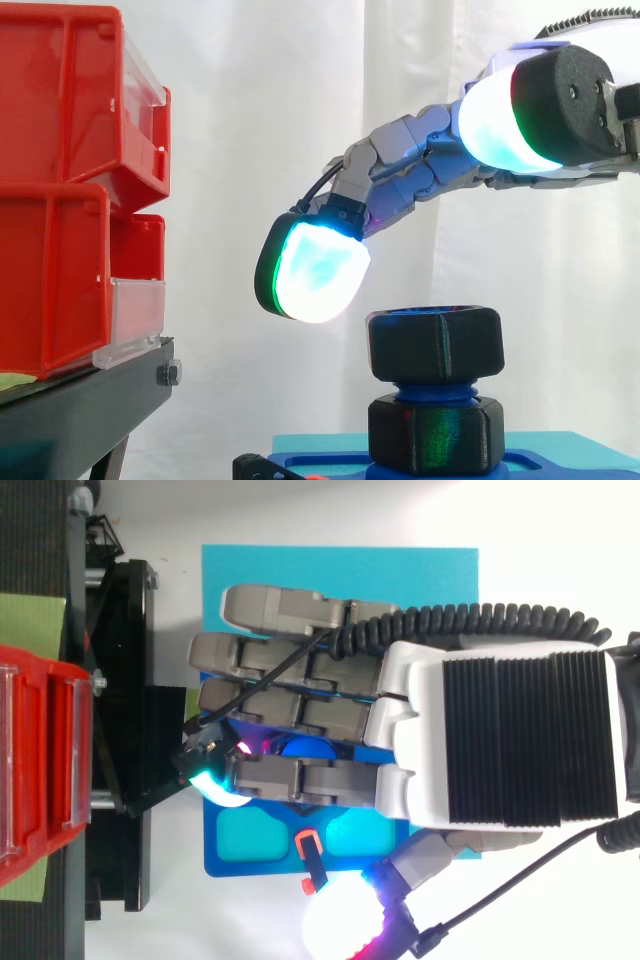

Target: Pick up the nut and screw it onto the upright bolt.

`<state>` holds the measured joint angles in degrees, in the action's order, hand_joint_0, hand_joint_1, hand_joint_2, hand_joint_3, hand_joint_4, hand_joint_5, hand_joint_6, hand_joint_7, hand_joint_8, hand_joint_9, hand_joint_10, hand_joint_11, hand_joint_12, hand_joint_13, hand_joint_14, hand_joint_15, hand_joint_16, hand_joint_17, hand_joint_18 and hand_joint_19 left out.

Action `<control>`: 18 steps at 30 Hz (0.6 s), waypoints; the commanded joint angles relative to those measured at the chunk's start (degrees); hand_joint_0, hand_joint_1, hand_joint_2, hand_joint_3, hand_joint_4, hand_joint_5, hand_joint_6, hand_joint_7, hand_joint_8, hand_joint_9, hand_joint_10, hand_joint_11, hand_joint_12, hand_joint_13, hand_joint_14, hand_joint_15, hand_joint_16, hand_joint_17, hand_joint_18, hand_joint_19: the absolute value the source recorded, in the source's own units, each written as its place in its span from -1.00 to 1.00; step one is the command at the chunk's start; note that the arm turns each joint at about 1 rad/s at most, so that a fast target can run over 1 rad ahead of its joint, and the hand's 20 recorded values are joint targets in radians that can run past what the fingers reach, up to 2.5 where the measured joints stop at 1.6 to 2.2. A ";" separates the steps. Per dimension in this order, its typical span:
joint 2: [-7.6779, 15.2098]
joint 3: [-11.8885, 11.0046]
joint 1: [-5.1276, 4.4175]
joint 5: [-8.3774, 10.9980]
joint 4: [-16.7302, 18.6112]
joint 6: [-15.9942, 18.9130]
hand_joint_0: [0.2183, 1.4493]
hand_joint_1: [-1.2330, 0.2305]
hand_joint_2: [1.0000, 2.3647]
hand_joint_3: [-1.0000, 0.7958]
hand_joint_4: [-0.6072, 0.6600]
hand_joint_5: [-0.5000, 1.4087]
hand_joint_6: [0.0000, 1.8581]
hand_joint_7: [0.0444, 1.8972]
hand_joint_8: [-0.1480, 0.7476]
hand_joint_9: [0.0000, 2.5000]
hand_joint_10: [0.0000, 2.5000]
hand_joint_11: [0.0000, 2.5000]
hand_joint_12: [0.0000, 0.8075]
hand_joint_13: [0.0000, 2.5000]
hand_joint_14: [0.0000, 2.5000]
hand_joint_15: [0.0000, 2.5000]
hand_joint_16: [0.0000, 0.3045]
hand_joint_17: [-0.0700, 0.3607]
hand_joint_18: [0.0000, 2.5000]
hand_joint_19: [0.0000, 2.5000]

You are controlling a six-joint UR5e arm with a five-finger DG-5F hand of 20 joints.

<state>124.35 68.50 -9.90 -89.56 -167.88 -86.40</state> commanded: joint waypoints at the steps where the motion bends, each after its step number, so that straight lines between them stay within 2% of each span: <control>1: 0.02 -0.03 0.06 0.00 -0.17 0.00 -0.59 0.71 -1.00 -0.44 0.22 -0.59 -0.46 -0.21 -0.16 -0.75 -1.00 -1.00 -0.13 -0.93 -1.00 -1.00 -0.73 -0.24 -1.00 -1.00; 9: 0.02 0.06 0.41 0.00 -0.61 0.00 -0.59 0.70 -1.00 -0.44 0.25 -0.57 -0.46 -0.14 -0.17 -0.75 -1.00 -1.00 -0.13 -0.93 -1.00 -1.00 -0.73 -0.24 -1.00 -1.00; 14: -0.07 0.06 0.50 0.00 -1.14 0.00 -0.58 0.68 -1.00 -0.44 0.34 -0.56 -0.46 0.05 -0.15 -0.72 -1.00 -1.00 -0.17 -0.91 -1.00 -1.00 -0.74 -0.26 -1.00 -1.00; 18: -0.07 0.06 0.85 -0.17 -1.14 -0.09 -0.58 0.67 -1.00 -0.44 0.34 -0.55 -0.46 0.16 -0.14 -0.71 -1.00 -1.00 -0.18 -0.89 -1.00 -1.00 -0.75 -0.28 -1.00 -1.00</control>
<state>124.31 68.54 -9.26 -89.63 -168.95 -86.42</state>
